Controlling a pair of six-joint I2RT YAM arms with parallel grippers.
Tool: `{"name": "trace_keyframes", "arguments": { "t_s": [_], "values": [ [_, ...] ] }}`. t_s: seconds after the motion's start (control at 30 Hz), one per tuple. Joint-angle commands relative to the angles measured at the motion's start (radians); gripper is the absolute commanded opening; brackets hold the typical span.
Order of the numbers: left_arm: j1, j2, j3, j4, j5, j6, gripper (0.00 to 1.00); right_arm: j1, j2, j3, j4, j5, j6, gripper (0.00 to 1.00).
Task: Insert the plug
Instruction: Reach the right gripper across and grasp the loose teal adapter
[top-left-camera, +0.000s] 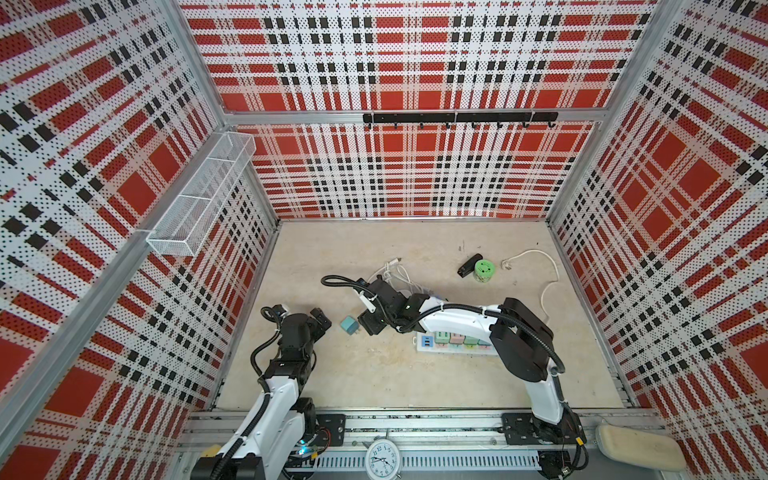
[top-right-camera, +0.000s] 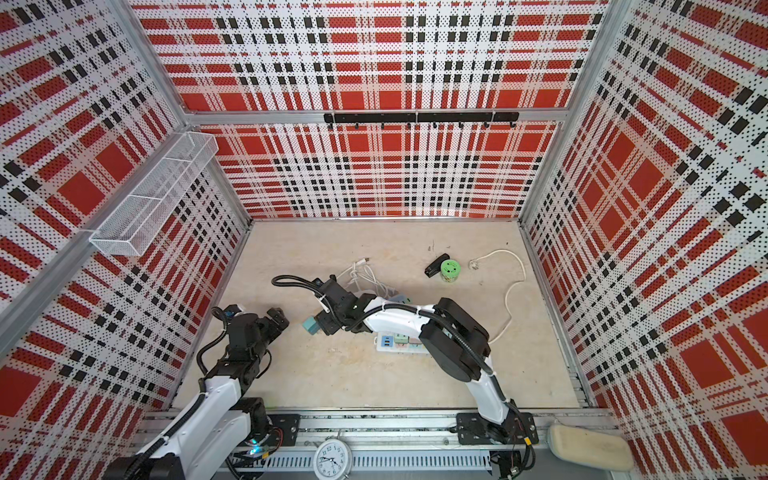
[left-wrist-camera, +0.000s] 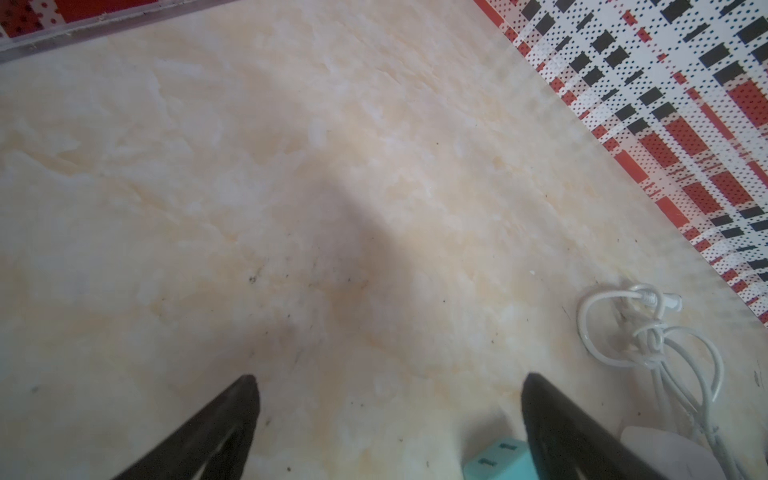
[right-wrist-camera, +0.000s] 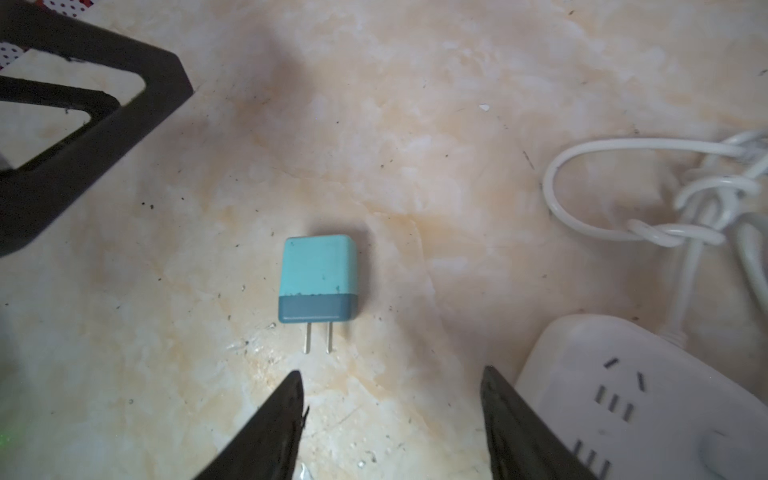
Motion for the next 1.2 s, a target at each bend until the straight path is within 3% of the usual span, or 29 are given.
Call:
{"name": "trace_keyframes", "arguments": {
  "t_s": [0.0,0.2,0.47,0.73,1.17],
  "values": [
    [0.012,-0.014,0.009,-0.018,-0.03,-0.029,0.99,0.014,0.055,0.077,-0.01,-0.092,0.011,0.68],
    [0.019,-0.018,0.007,-0.018,-0.021,-0.03,0.99,0.042,0.135,0.168,-0.037,-0.108,0.0,0.68],
    [0.039,-0.036,-0.003,-0.024,-0.019,-0.046,0.99,0.052,0.218,0.216,-0.048,-0.071,-0.005,0.6],
    [0.047,-0.037,-0.005,-0.023,-0.009,-0.049,0.99,0.097,0.266,0.231,-0.035,0.054,-0.032,0.51],
    [0.055,-0.043,-0.009,-0.023,-0.002,-0.053,0.99,0.098,0.267,0.161,0.031,0.096,-0.007,0.39]
  ]
}}
